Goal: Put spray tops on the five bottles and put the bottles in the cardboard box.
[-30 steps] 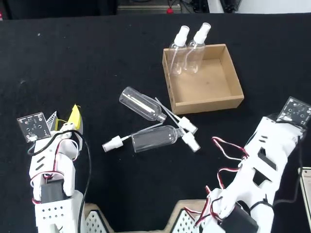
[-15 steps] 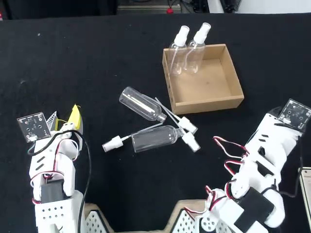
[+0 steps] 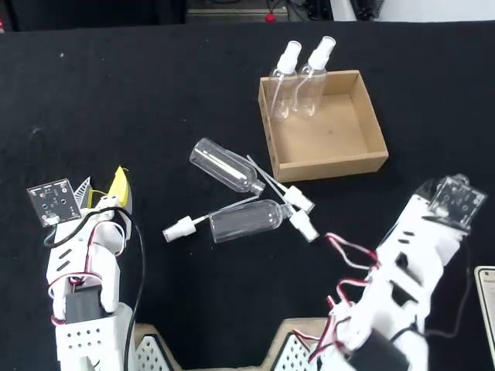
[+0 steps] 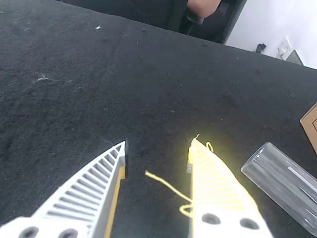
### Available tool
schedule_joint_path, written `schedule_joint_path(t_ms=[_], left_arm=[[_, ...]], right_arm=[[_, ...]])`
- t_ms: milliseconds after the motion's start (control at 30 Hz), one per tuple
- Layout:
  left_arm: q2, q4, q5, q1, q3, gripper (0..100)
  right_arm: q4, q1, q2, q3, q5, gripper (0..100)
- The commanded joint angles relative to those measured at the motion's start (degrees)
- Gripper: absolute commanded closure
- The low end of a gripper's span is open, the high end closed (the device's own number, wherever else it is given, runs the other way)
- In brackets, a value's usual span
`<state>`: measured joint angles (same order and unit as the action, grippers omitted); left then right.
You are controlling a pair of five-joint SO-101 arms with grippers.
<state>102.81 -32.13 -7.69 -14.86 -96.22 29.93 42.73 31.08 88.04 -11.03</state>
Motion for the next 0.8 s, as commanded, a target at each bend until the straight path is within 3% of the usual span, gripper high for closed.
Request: schedule_joint_path(t_ms=[0, 167, 767], left_arm=[[-0.26, 1.05, 0.53, 0.57, -1.19, 79], [-0.26, 0.97, 0.53, 0.57, -1.19, 79], [-0.26, 0.97, 0.53, 0.57, -1.19, 79]], right_arm=[[0.79, 0.35, 5.93, 3.56, 0.35, 95.3], [0.79, 0.53, 13.32, 5.85, 0.53, 95.3], [0.26, 0.18, 32.75, -1.54, 18.81, 95.5]])
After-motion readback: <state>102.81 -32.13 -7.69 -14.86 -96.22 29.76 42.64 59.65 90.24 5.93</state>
